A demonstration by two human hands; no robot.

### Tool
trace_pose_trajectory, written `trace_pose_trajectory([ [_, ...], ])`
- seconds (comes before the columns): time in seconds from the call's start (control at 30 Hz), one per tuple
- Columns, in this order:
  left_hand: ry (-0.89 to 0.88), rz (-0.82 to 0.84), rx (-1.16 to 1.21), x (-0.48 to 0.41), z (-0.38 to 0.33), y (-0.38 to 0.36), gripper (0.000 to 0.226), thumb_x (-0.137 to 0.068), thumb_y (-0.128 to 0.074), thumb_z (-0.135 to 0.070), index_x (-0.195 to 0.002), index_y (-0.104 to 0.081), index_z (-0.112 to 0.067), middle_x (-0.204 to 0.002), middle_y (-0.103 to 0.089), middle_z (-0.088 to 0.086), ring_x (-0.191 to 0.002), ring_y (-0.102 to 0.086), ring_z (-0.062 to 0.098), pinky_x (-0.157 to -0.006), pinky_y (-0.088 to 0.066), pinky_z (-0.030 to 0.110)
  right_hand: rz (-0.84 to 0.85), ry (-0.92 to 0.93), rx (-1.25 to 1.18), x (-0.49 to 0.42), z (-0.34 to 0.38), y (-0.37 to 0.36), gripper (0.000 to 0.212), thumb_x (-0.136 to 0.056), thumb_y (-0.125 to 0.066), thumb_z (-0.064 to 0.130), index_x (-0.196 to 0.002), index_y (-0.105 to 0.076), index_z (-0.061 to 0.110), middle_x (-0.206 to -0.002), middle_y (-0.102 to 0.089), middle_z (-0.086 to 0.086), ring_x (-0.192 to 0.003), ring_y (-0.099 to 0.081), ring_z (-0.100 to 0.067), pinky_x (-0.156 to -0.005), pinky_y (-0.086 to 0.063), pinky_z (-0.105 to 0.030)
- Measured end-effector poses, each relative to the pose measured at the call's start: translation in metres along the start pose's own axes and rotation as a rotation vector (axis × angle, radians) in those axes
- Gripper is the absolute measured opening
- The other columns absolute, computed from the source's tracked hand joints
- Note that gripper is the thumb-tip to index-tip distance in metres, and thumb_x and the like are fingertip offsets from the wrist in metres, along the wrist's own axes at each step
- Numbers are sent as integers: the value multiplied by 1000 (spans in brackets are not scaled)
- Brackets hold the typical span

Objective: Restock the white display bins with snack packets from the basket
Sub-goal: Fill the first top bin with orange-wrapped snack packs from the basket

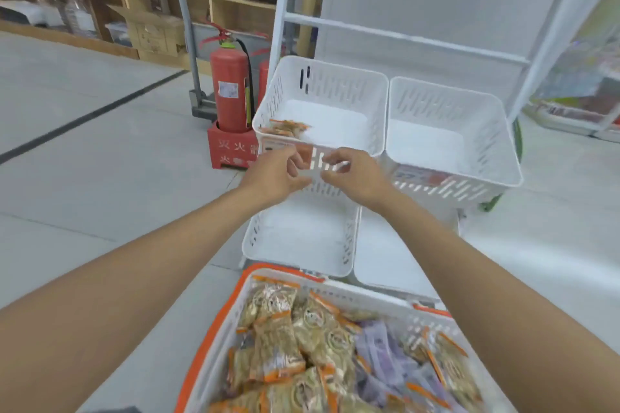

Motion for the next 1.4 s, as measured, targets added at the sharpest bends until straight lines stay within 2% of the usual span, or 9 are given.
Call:
trace_pose_trajectory([
  [0.3,181,306,31,143,40,-89,20,-82,-78,-25,-94,-64,-18,-93,-63,1,-84,-60,17,-76,-51,32,408,-367,59,185,-132,-51,10,-86,-69,10,-96,-69,10,-88,-63,-6,-83,-55,-15,-73,-42,-26],
  [0.5,256,335,37,169,63,-90,23,-83,-78,-21,-101,-65,-17,-100,-63,2,-98,-62,19,-88,-53,35,707,-405,18,229,-130,-95,23,-83,-75,36,-88,-68,15,-70,-59,7,-61,-53,-4,-59,-40,-17],
  [0.73,314,403,106,176,59,-99,29,-88,-72,-16,-115,-62,-13,-105,-60,2,-98,-61,21,-80,-51,31,531,-350,-113,221,-120,-110,21,-90,-64,4,-71,-63,13,-73,-62,6,-67,-56,-1,-63,-44,-13],
  [0.87,264,484,172,179,55,-112,58,-82,-78,-21,-134,-53,-19,-122,-54,-2,-106,-54,12,-84,-45,23,410,-247,-176,206,-103,-94,17,-98,-52,5,-81,-52,7,-63,-47,5,-58,-42,-9,-55,-37,-19],
  [1.0,243,481,95,180,59,-126,67,-75,-85,-23,-134,-54,-13,-91,-59,-2,-83,-57,12,-76,-45,26,396,-250,-269,205,-97,-83,16,-96,-60,21,-100,-56,7,-53,-50,6,-50,-42,-10,-54,-35,-23],
  [1.07,286,398,158,177,63,-123,60,-77,-84,-23,-129,-58,-8,-97,-68,5,-88,-64,16,-78,-52,31,441,-321,-296,203,-100,-77,36,-90,-68,27,-120,-56,11,-78,-69,7,-71,-63,-3,-69,-50,-19],
  [1.13,319,294,281,171,64,-115,45,-82,-78,-18,-122,-62,-6,-107,-70,6,-96,-66,17,-81,-55,24,458,-375,-300,201,-110,-72,53,-86,-73,22,-133,-51,11,-108,-70,-8,-100,-67,-20,-93,-53,-37],
  [1.23,358,165,427,162,66,-101,24,-88,-71,-14,-111,-67,-8,-101,-69,4,-85,-64,13,-66,-49,17,475,-426,-232,203,-121,-71,60,-85,-73,12,-139,-47,6,-106,-67,-14,-109,-64,-29,-97,-50,-43],
  [1.4,525,91,520,164,77,-96,27,-90,-70,-22,-111,-65,-6,-118,-67,15,-109,-63,30,-98,-49,43,432,-418,-171,215,-118,-96,10,-88,-70,14,-86,-61,16,-70,-56,-3,-66,-54,-17,-65,-46,-27],
])
Point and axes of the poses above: each hand's wrist, its own x-axis away from the middle knuckle, its own y-axis out of the back of the hand, z = x × y, the point moved 2 cm from there along -x, towards the middle knuckle
